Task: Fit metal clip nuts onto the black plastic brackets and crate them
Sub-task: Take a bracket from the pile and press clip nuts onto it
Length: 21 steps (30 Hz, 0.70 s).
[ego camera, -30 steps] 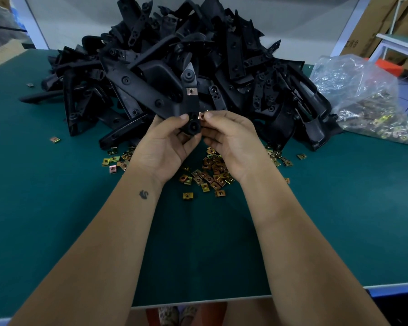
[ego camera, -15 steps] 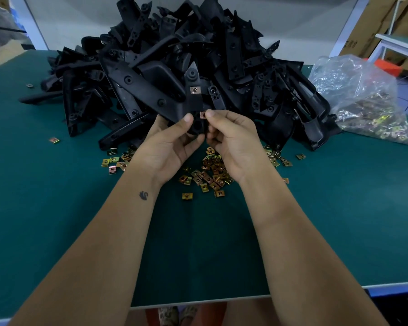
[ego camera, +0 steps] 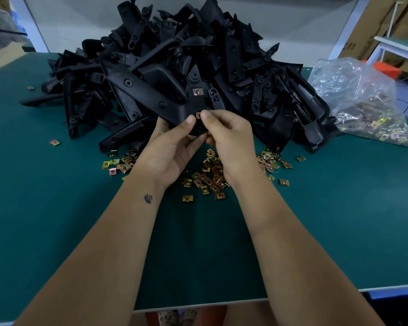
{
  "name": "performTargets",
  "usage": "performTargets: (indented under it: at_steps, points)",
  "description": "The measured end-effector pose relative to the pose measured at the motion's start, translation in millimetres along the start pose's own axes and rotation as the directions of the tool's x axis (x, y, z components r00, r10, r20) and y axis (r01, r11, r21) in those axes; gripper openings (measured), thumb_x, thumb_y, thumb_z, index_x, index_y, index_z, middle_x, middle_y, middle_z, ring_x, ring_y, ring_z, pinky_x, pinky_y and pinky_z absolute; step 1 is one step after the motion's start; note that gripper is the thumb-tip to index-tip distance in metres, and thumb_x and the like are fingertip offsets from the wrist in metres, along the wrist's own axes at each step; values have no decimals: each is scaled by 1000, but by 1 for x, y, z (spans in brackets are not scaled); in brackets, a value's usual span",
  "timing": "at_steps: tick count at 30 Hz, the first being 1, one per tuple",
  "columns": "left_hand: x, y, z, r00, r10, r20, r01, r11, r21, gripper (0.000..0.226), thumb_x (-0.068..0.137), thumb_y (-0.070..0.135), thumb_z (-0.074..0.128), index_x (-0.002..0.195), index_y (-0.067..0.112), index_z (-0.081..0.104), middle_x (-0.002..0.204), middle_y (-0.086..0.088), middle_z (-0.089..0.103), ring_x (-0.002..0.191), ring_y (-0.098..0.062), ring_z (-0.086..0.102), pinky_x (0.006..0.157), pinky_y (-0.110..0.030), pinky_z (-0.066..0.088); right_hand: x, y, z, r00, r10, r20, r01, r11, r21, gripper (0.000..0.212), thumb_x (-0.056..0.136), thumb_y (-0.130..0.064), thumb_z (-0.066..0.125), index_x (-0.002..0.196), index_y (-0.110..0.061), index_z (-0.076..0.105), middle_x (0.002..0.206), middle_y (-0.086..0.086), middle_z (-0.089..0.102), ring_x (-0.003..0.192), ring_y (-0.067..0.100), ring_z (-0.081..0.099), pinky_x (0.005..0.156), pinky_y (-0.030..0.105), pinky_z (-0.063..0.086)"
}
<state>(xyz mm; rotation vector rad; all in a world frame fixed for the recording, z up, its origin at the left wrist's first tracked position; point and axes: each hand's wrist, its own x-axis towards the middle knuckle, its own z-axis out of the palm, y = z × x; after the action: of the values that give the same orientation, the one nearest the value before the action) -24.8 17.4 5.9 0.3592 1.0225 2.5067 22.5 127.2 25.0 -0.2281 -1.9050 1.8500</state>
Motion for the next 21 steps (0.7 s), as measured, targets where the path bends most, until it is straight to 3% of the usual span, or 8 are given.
performTargets:
  at_steps: [4, 8, 11, 15, 21]
  points:
    - [2, -2, -2, 999, 30, -23, -30, 1000, 7, 30, 97, 0, 52, 121, 16, 56, 107, -4, 73, 96, -17, 71, 79, -27, 58, -4, 5, 5, 970, -235, -64, 200, 919, -339, 16, 87, -35, 71, 86, -18, 72, 83, -8, 66, 78, 3, 61, 69, 19, 48]
    - [3, -4, -1, 999, 30, -13, -29, 997, 65, 34, 97, -6, 50, 117, 19, 59, 114, -7, 71, 102, -21, 70, 80, -30, 58, -7, 7, 8, 940, -336, -63, 254, 809, -530, 26, 82, -42, 73, 87, -17, 68, 87, -8, 59, 79, 5, 56, 71, 29, 50]
    - [3, -5, 0, 1000, 20, 2, -20, 997, 69, 35, 96, -5, 50, 120, 19, 57, 117, -7, 70, 102, -20, 70, 79, -30, 58, -8, 7, 7, 929, -363, -72, 262, 784, -562, 27, 85, -41, 70, 83, -14, 68, 85, -8, 58, 76, 8, 56, 69, 35, 51]
    - [3, -5, 0, 1000, 0, 25, -1, 999, 53, 33, 96, -3, 51, 120, 20, 57, 105, -2, 75, 96, -17, 72, 75, -29, 58, -8, 4, 7, 918, -392, -68, 287, 771, -568, 26, 88, -36, 68, 74, -13, 65, 78, -11, 54, 69, 10, 53, 63, 36, 48]
    - [3, -5, 1, 1000, 20, 19, -21, 997, 76, 36, 95, 0, 54, 125, 21, 55, 121, -6, 68, 105, -19, 69, 84, -33, 58, -8, 4, 6, 922, -387, -12, 300, 734, -610, 34, 92, -35, 63, 73, -8, 65, 76, -4, 54, 68, 14, 52, 62, 38, 44]
